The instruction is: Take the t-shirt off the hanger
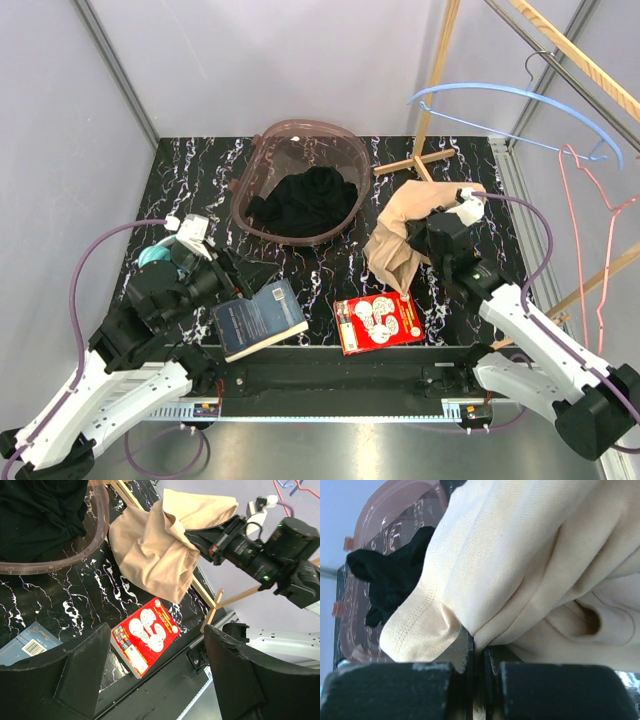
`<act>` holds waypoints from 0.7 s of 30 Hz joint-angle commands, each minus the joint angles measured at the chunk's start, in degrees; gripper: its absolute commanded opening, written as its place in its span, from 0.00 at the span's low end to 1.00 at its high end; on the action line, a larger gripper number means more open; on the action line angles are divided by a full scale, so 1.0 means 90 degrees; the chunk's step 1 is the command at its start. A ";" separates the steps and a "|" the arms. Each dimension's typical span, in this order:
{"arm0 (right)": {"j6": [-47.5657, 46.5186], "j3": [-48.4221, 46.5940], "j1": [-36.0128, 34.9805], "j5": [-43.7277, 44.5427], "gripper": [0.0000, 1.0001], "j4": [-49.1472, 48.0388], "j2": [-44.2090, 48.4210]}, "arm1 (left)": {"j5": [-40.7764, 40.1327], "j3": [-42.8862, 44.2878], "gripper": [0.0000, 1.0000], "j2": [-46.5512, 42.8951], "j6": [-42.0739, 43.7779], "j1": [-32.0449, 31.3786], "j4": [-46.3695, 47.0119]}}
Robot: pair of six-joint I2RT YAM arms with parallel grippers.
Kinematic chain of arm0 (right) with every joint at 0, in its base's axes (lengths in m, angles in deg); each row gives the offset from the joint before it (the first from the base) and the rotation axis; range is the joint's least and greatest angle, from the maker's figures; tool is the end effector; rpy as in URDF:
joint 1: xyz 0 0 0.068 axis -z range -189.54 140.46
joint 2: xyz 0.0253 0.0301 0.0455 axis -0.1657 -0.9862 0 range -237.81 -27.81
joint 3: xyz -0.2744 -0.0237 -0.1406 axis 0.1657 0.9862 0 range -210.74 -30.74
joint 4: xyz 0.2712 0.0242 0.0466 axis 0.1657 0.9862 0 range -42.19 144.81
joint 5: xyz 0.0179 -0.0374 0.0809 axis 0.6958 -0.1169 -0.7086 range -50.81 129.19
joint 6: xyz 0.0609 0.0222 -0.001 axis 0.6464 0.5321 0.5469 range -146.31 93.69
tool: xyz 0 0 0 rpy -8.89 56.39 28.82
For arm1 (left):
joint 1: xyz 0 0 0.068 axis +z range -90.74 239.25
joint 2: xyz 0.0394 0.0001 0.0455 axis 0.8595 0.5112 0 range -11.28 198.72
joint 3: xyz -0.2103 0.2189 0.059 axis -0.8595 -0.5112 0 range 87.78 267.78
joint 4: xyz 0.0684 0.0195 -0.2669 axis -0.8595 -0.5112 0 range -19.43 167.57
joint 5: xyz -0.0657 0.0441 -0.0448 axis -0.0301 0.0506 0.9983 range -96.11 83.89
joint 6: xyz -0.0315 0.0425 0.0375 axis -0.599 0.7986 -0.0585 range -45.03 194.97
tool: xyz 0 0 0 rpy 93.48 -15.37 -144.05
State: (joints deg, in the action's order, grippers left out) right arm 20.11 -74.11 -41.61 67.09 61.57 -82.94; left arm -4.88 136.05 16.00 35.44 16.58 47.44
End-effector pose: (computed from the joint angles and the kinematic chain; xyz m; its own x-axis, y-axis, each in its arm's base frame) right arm 0.2010 0.0979 0.3153 -0.3324 0.5472 -0.7682 0.1878 0.8366 0.5146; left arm 0.0706 -0.0666 0.3813 -0.5313 -0.3755 -0.7594 0.4606 0.6243 -0.6310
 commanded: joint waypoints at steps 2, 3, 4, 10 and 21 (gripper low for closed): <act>-0.1239 -0.0912 0.0009 -0.0628 0.00 0.0023 0.0530 | -0.0030 0.0154 0.79 -0.0122 -0.0051 0.0015 0.0203; -0.1347 -0.1010 0.0009 -0.0687 0.00 0.0063 0.0559 | -0.0049 0.0164 0.79 -0.0122 -0.0051 0.0015 0.0203; -0.1464 -0.1214 0.0019 -0.0804 0.00 0.0073 0.0579 | -0.0040 0.0164 0.79 -0.0132 -0.0051 0.0015 0.0203; -0.2266 -0.2161 0.0019 -0.2472 0.00 0.0053 0.0229 | -0.0117 0.0096 0.79 -0.0180 -0.0022 0.0015 0.0203; -0.2744 -0.3022 0.0029 -0.3158 0.00 -0.0113 -0.0348 | -0.0274 0.0027 0.80 -0.0171 0.0114 0.0015 -0.0002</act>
State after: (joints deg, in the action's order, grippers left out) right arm -0.48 -96.87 -41.41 39.94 64.82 -85.78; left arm -5.93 135.94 14.91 35.31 16.60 46.45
